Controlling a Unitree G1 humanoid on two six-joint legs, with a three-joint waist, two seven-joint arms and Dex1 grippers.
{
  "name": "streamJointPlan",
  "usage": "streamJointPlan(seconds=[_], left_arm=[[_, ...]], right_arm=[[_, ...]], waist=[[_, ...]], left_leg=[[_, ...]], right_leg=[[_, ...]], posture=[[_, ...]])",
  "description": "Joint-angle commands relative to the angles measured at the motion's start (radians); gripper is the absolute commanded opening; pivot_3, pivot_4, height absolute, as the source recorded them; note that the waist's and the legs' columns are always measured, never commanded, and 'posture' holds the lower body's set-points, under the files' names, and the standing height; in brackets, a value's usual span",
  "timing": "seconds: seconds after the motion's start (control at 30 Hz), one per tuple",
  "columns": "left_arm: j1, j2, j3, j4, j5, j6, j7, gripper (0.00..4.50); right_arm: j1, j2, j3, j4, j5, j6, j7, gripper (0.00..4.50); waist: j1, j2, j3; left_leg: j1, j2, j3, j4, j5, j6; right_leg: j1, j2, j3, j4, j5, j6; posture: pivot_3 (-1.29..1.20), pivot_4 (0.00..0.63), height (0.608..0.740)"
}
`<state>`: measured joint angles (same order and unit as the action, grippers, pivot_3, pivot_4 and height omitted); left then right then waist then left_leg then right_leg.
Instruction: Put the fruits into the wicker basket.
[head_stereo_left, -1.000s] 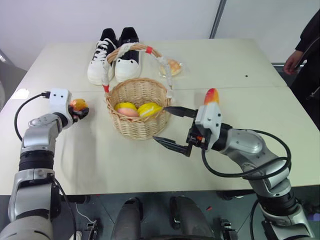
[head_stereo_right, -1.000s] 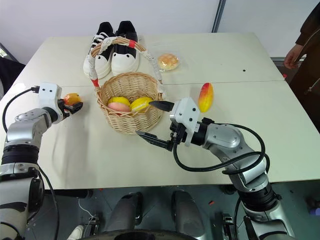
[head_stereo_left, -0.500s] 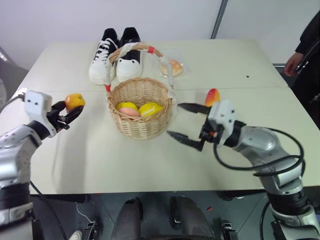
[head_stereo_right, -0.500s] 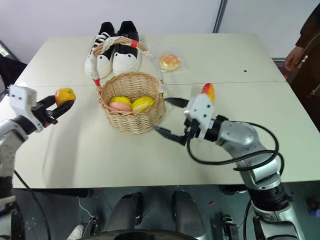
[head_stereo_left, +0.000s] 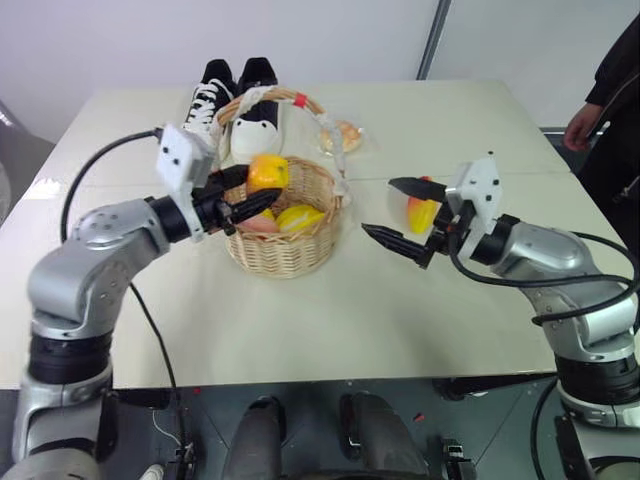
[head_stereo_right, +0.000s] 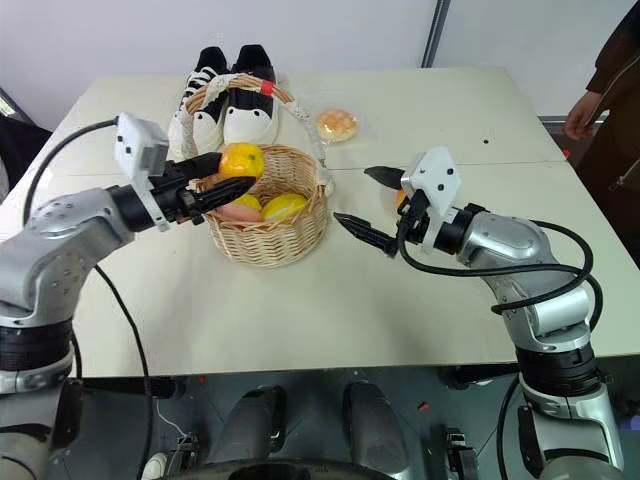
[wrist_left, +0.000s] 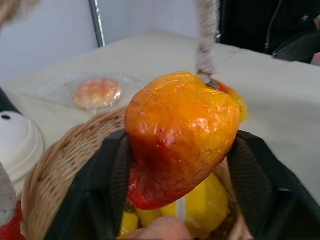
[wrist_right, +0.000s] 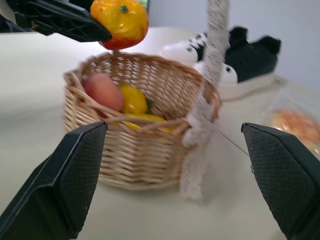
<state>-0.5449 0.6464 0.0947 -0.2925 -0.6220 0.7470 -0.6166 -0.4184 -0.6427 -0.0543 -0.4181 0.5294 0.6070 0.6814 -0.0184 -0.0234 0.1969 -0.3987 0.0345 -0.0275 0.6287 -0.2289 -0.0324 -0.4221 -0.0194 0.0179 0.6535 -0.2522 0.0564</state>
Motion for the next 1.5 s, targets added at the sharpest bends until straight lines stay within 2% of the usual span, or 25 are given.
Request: streamJointPlan(seconds=[0.03,0.23,0.37,0.53,0.67,0.9,0.97,1.07,1.1,1.13,1.23,1.33,1.4,1.5], left_arm=[[-0.026,0.004,-0.014,0.004,0.042,-0.058,-0.025,4.47],[0.078,0.017,0.08,-0.026,-0.041,-0.124,-0.157,4.47],[0.167,0.045,0.113,-0.063,-0.039,-0.167,-0.201,4.47],[0.194,0.038,0.133,-0.109,-0.072,-0.16,-0.192,4.47],[0.212,0.032,0.132,-0.136,-0.074,-0.16,-0.176,4.47],[0.221,0.019,0.128,-0.159,-0.085,-0.16,-0.161,4.47],[0.216,0.018,0.126,-0.154,-0.084,-0.16,-0.16,4.5],[0.211,0.018,0.127,-0.147,-0.083,-0.161,-0.161,4.5],[0.211,0.02,0.129,-0.144,-0.083,-0.161,-0.163,4.5],[0.215,0.024,0.136,-0.141,-0.084,-0.163,-0.166,4.5],[0.244,0.038,0.169,-0.127,-0.078,-0.174,-0.177,4.5],[0.293,0.051,0.235,-0.108,-0.086,-0.185,-0.187,4.5],[0.324,0.052,0.273,-0.097,-0.09,-0.202,-0.197,4.5],[0.378,0.055,0.325,-0.068,-0.098,-0.227,-0.228,4.5]], right_arm=[[-0.035,0.026,-0.038,-0.016,-0.021,0.049,-0.109,4.5],[-0.118,0.105,-0.024,0.122,-0.174,0.172,-0.39,4.5],[-0.189,0.206,-0.042,0.293,-0.228,0.23,-0.527,4.5],[-0.251,0.274,-0.067,0.497,-0.268,0.205,-0.589,4.5],[-0.276,0.276,-0.064,0.611,-0.315,0.153,-0.612,4.5],[-0.291,0.279,-0.073,0.698,-0.339,0.09,-0.589,4.5],[-0.291,0.28,-0.084,0.71,-0.339,0.068,-0.592,3.98],[-0.286,0.274,-0.089,0.701,-0.343,0.052,-0.595,2.71],[-0.281,0.269,-0.086,0.688,-0.348,0.049,-0.592,2.18],[-0.271,0.261,-0.08,0.665,-0.354,0.047,-0.584,1.99],[-0.221,0.212,-0.044,0.551,-0.375,0.033,-0.519,1.99],[-0.115,0.084,0.02,0.34,-0.361,-0.02,-0.316,1.99],[-0.046,0.011,0.031,0.218,-0.313,-0.046,-0.184,1.99],[0.044,-0.069,-0.01,-0.006,-0.116,-0.016,0.036,1.99]], waist=[[0.0,0.0,0.0],[0.0,0.0,0.0],[0.0,0.0,0.0],[0.005,0.001,0.0],[0.002,0.001,0.0],[-0.003,0.001,0.0],[-0.003,0.001,0.0],[-0.001,0.001,0.0],[-0.001,0.001,0.0],[-0.001,0.001,0.0],[-0.001,0.001,0.0],[0.0,0.002,0.001],[0.001,0.002,0.001],[-0.003,0.001,0.001]], left_leg=[[-0.001,0.0,0.0,0.0,0.0,0.0],[-0.002,0.001,0.001,0.0,0.0,0.0],[-0.003,0.001,0.001,0.001,0.0,0.0],[-0.007,0.001,0.001,0.002,0.0,0.0],[-0.007,0.001,0.001,0.002,0.0,0.0],[-0.006,0.001,0.001,0.002,0.0,0.0],[-0.006,0.001,0.001,0.002,0.0,0.0],[-0.006,0.001,0.001,0.002,0.0,0.0],[-0.007,0.001,0.001,0.002,0.0,0.0],[-0.006,0.001,0.001,0.002,0.0,0.0],[-0.007,0.001,0.001,0.001,0.0,0.0],[-0.007,0.001,0.001,0.001,0.0,0.001],[-0.007,0.001,0.001,0.001,-0.001,0.002],[-0.006,0.003,0.001,0.001,-0.002,0.003]], right_leg=[[-0.001,0.0,0.0,0.0,0.0,0.0],[-0.003,0.001,0.001,0.0,0.0,-0.001],[-0.004,0.001,0.002,0.0,0.001,-0.002],[-0.006,0.001,0.002,0.0,0.001,-0.002],[-0.006,0.0,0.002,-0.001,0.001,-0.002],[-0.006,0.001,0.002,0.0,0.001,-0.002],[-0.006,0.002,0.002,0.0,0.001,-0.002],[-0.006,0.002,0.002,0.0,0.001,-0.002],[-0.006,0.002,0.002,0.0,0.001,-0.001],[-0.006,0.002,0.002,0.0,0.001,-0.001],[-0.007,0.002,0.002,0.0,0.001,-0.001],[-0.007,0.002,0.002,0.0,0.001,-0.001],[-0.007,0.002,0.001,0.0,0.0,-0.001],[-0.007,0.003,0.001,-0.001,0.0,-0.001]], posture=[[0.0,0.15,0.74],[0.0,0.15,0.74],[0.0,0.15,0.74],[0.0,0.15,0.74],[0.0,0.15,0.74],[0.0,0.15,0.74],[0.0,0.15,0.74],[0.0,0.15,0.74],[0.0,0.15,0.74],[0.0,0.15,0.74],[0.0,0.15,0.74],[0.0,0.15,0.74],[0.0,0.15,0.74],[0.0,0.15,0.74]])
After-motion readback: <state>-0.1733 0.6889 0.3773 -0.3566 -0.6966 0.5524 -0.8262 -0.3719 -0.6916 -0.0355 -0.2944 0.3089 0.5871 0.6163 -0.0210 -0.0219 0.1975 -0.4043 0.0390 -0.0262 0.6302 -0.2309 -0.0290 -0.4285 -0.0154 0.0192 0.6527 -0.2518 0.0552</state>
